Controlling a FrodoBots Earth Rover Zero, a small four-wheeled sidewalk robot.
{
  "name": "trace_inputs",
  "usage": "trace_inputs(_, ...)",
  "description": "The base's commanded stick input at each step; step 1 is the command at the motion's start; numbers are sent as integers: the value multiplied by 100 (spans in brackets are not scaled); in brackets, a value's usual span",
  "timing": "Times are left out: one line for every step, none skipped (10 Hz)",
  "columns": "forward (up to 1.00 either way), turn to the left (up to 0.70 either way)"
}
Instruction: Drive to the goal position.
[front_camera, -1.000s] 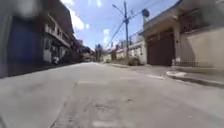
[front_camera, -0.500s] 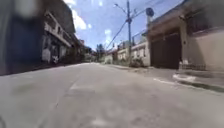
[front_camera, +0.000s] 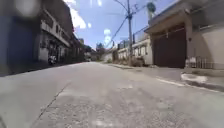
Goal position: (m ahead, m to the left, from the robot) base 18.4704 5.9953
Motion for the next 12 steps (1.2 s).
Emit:
trace_inputs(98,0)
trace_inputs(98,0)
trace_inputs(98,0)
trace_inputs(98,0)
trace_inputs(98,0)
trace_inputs(98,0)
trace_inputs(98,0)
trace_inputs(98,0)
trace_inputs(98,0)
trace_inputs(98,0)
trace_inputs(98,0)
trace_inputs(98,0)
